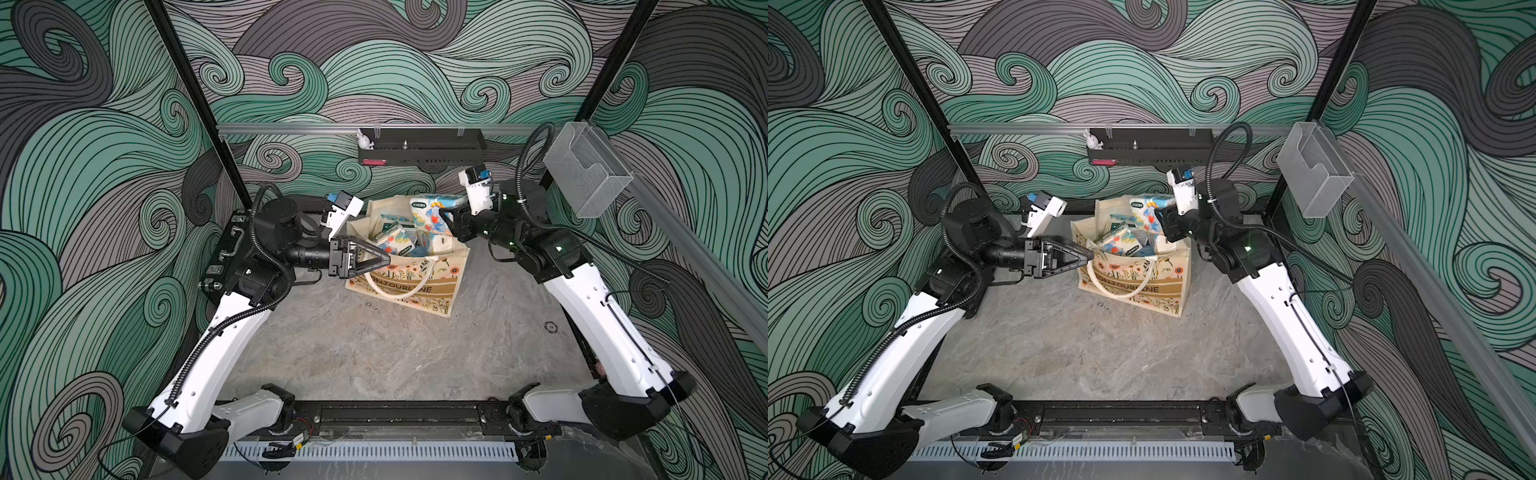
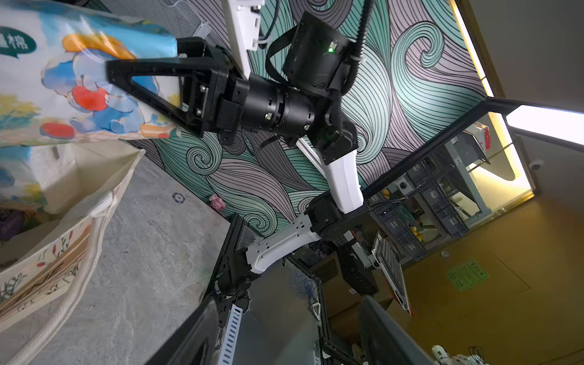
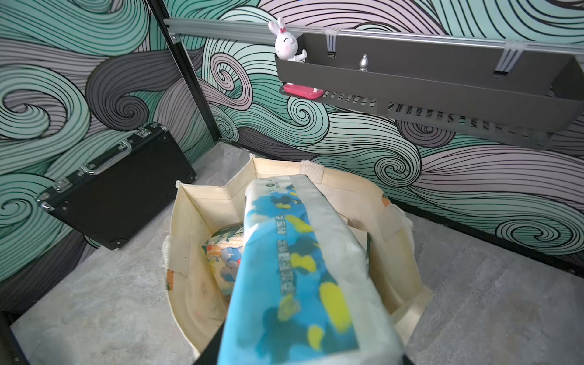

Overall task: Put tissues into the canvas bag
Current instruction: Adjust the canvas bag at the center of the board, then place the pack of facial tissues in the canvas bag.

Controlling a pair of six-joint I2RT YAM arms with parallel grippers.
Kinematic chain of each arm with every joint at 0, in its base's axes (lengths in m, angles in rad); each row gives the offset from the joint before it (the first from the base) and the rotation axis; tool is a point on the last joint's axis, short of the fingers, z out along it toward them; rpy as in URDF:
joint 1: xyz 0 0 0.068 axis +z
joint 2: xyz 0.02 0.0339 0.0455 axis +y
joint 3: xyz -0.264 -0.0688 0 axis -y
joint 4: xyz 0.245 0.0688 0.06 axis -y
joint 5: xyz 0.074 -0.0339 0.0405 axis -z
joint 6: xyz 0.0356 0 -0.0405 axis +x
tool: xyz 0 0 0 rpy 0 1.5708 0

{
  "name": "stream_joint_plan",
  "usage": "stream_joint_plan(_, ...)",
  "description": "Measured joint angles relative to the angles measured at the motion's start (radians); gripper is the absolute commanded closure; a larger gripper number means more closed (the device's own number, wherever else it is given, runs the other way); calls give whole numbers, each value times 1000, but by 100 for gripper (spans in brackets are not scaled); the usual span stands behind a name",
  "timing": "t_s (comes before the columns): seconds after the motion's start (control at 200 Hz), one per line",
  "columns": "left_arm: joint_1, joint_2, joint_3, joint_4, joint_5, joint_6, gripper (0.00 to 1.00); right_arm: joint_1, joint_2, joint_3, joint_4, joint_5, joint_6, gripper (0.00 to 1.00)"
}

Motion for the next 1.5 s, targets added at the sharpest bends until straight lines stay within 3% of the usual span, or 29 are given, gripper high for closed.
stream_joint_plan(0.095,0,0,-58,-25,-31,8,27,39,70,53,-34,123,-38,51)
stream_joint_plan(0.21,2,0,-105,-48,-58,12,27,63,153,100,-75,229,-61,39)
stream_joint_plan(0.335,8,-3,-114,-94,-93,50,25,71,191,112,-111,213,-37,21)
stream_joint_plan(0.415,20,-10,-113,-130,-132,79,25,74,177,103,-119,193,-24,15)
stream_joint_plan(0.555,49,13,-82,-223,-245,135,24,64,97,85,-112,149,9,17)
stream_joint_plan(0.716,64,101,54,-325,-409,208,24,24,54,101,-77,122,26,22)
stream_joint_plan(1.116,66,480,555,-598,-822,491,33,-110,319,170,15,62,108,24)
stream_joint_plan(1.266,66,624,631,-650,-888,534,33,-96,330,115,60,-32,155,26)
stream_joint_plan(1.501,72,655,630,-687,-910,550,33,9,259,-146,187,-100,188,26)
